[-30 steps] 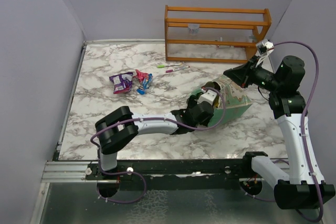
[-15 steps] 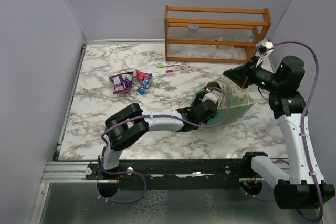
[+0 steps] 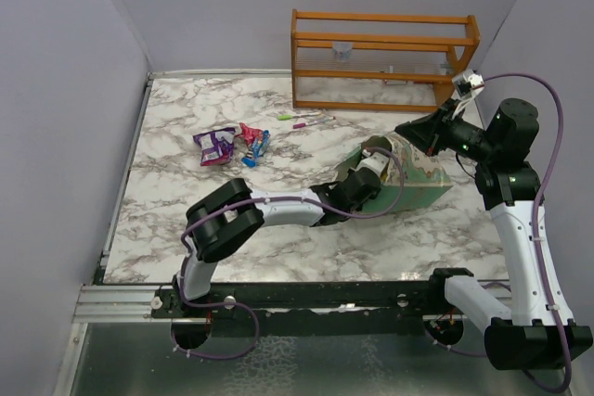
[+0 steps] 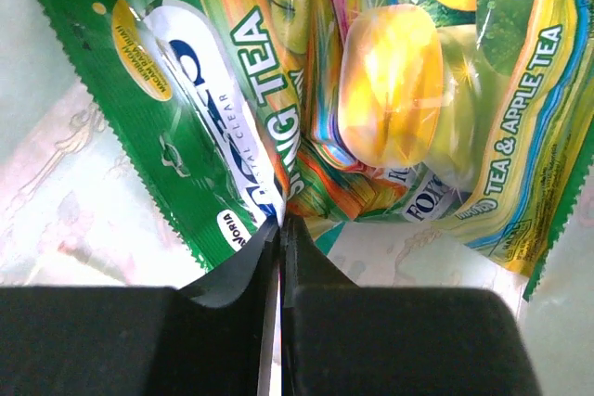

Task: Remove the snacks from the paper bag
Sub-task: Take out the snack from the paper bag, then place the snack at the center of the board.

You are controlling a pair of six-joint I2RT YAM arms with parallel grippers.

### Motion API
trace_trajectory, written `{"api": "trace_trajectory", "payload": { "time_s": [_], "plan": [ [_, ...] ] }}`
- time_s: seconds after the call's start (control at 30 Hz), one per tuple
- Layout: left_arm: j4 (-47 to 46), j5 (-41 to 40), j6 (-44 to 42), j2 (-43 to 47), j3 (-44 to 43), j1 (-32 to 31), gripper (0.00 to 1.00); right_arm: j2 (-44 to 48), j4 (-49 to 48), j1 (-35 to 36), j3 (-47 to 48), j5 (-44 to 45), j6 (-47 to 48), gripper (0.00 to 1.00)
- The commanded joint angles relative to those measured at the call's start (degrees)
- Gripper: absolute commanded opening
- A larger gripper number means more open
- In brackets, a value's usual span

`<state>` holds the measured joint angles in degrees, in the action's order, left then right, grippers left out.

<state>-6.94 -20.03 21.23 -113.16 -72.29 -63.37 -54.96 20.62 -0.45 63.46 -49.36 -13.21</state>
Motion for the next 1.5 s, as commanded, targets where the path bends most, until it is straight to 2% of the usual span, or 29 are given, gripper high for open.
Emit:
{"api": "trace_trajectory", "payload": {
  "time_s": [0.0,0.4,0.8,1.03,1.17,1.23,1.3,1.37,1.47],
  "plan": [
    [-0.2,-0.4,-1.8,7.2,2.3,-0.1,0.0,0.3,-0.6,0.0,0.9,0.8,0.4,0.03],
    [-0.4,5.7,-1.3,23.0,11.4,-0.2,0.0,0.6,-0.1,0.0,0.9,2.7,1.1,0.03],
    [3.8,2.4,-10.3,46.1,19.5,-0.3,0.0,0.3,-0.1,0.0,1.3,2.8,1.2,0.03],
    [8.4,-5.5,-15.4,57.8,22.1,-0.2,0.0,0.1,-0.2,0.0,1.6,2.4,1.2,0.03],
    [10.2,-17.0,-16.5,61.7,23.5,-0.1,0.0,0.1,-0.2,0.0,1.5,2.3,1.1,0.03],
    [12.1,-25.8,-14.4,62.1,22.9,0.1,0.0,0.1,-0.2,0.0,1.6,2.3,1.2,0.03],
    [15.4,-31.2,-11.5,62.0,21.8,1.4,0.0,0.2,-0.2,0.0,1.5,2.3,1.1,0.03],
    [18.0,-32.1,-8.2,62.4,21.2,4.4,0.0,0.2,-0.2,0.0,1.4,2.3,1.0,0.03],
    [22.3,-27.7,-2.9,63.0,20.9,12.3,0.0,0.3,0.0,0.0,1.4,2.2,1.1,0.03]
  ]
}}
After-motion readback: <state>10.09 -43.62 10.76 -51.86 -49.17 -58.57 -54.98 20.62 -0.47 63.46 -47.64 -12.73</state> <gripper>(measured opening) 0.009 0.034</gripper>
